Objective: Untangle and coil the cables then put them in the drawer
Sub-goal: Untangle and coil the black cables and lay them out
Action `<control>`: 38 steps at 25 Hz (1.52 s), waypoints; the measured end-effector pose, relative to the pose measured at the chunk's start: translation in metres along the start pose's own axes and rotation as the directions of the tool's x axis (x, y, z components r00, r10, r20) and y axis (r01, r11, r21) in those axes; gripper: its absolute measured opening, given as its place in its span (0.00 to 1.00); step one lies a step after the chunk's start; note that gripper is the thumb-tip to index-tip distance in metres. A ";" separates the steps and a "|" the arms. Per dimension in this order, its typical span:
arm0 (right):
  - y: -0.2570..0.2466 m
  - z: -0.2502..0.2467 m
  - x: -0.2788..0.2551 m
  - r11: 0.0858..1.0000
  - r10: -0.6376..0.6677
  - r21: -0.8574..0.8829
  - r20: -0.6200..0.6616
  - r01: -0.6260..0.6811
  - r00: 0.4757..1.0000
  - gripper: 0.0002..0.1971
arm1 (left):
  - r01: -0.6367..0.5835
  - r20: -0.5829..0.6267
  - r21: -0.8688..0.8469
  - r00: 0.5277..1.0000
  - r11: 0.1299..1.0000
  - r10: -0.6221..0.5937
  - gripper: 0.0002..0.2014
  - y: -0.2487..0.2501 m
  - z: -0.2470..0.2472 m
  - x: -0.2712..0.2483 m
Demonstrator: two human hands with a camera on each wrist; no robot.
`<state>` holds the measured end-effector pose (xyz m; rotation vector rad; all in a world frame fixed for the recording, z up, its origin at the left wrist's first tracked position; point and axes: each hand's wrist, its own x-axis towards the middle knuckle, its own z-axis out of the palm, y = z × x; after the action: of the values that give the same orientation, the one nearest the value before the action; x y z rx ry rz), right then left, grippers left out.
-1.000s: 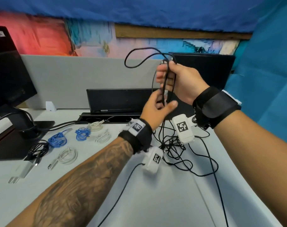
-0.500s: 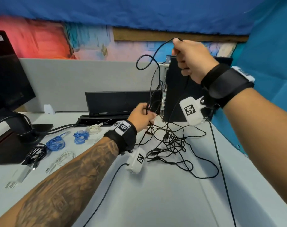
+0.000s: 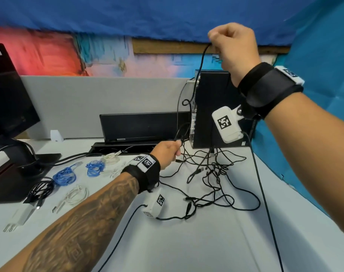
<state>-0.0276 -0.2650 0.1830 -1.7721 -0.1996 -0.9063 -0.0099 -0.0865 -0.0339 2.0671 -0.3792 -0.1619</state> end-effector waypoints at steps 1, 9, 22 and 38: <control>0.001 -0.002 0.000 0.996 0.052 0.067 0.012 -0.052 0.999 0.08 | 0.056 -0.008 -0.075 0.998 0.996 -0.057 0.21 -0.002 -0.002 0.001; 0.000 0.012 -0.015 0.930 0.209 0.248 0.252 -0.272 0.945 0.17 | -0.403 -0.352 -0.045 0.863 0.914 0.363 0.07 0.049 0.003 -0.009; -0.017 -0.003 -0.022 0.870 0.122 0.439 0.250 -0.225 0.960 0.17 | -0.213 -0.339 -0.368 0.937 0.905 0.083 0.19 0.064 -0.031 0.021; 0.044 0.027 -0.061 0.973 0.229 -0.110 0.467 -0.201 0.854 0.08 | -0.425 -0.311 -0.432 0.898 0.795 0.311 0.09 0.095 -0.061 0.009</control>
<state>-0.0338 -0.2419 0.1068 -2.0037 -0.2858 -0.3014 -0.0039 -0.0838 0.0794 1.4505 -0.5357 0.2004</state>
